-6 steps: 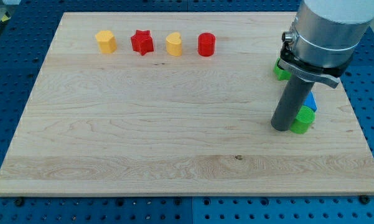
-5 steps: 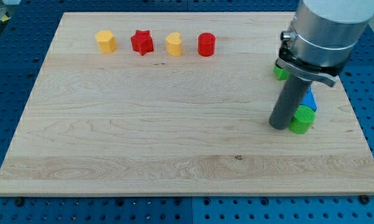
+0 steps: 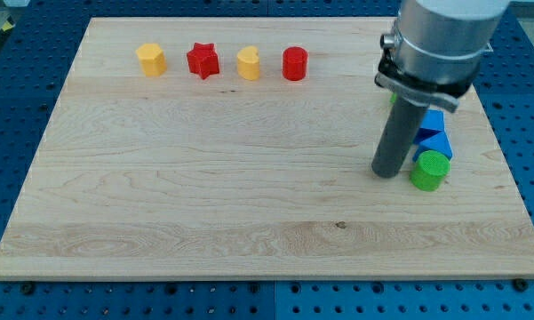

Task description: Point at blue triangle

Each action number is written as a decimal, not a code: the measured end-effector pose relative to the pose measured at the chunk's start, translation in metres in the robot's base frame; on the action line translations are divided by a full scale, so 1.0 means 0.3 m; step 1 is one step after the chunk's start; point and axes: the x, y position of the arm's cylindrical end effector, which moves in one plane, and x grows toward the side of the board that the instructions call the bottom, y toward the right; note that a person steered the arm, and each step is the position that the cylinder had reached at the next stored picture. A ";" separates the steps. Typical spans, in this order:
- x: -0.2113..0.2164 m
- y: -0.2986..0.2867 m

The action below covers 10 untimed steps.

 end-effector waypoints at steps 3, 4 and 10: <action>0.221 0.534; 0.166 0.583; -0.154 0.330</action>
